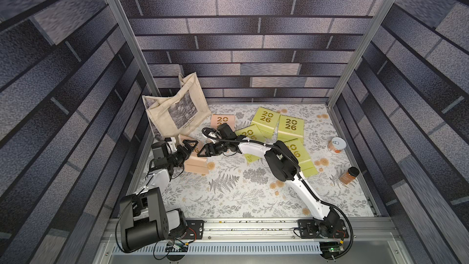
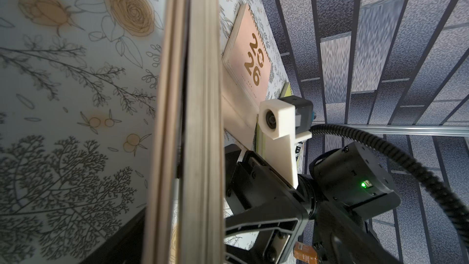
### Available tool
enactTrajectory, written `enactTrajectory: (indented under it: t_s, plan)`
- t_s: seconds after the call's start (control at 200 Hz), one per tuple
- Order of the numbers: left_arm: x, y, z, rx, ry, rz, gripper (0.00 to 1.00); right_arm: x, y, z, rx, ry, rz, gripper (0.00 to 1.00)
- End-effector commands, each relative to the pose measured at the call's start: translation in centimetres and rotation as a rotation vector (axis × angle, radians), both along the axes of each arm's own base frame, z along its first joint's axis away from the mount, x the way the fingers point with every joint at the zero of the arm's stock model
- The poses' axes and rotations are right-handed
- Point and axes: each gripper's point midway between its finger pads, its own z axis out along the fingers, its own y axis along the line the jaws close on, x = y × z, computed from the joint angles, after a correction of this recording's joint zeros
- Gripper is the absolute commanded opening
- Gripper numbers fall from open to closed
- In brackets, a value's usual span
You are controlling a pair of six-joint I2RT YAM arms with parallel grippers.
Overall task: Stack the calendars
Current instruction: Pick up the calendar at the center of the board.
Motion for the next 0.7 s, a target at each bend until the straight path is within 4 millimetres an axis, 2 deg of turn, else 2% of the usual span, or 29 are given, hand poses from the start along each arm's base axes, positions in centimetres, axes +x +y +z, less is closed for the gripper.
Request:
enactTrajectory:
  t_s: [0.0, 0.055, 0.306, 0.501, 0.571, 0.691]
  plan:
    - [-0.1, -0.3, 0.1, 0.001, 0.012, -0.021, 0.91, -0.2, -2.0, -3.2, -0.109, 0.068, -0.038, 0.80]
    - [-0.2, 0.0, 0.2, 0.002, 0.014, -0.015, 0.87, 0.1, -2.4, -3.3, -0.113, 0.065, -0.050, 0.80]
    - [-0.5, 1.1, 1.2, -0.012, 0.015, 0.026, 0.86, 0.9, -3.5, -3.7, -0.124, 0.070, -0.069, 0.80]
    - [-1.1, 0.8, 2.1, -0.019, 0.008, 0.010, 0.86, 1.3, -3.5, -3.7, -0.120, 0.076, -0.064, 0.79]
    - [-1.3, 0.7, 2.0, -0.022, 0.012, 0.005, 0.80, 1.5, -3.5, -3.7, -0.119, 0.076, -0.065, 0.80]
    - [-1.5, 0.4, 2.1, -0.035, 0.018, -0.002, 0.79, 1.5, -3.3, -3.5, -0.113, 0.075, -0.062, 0.80]
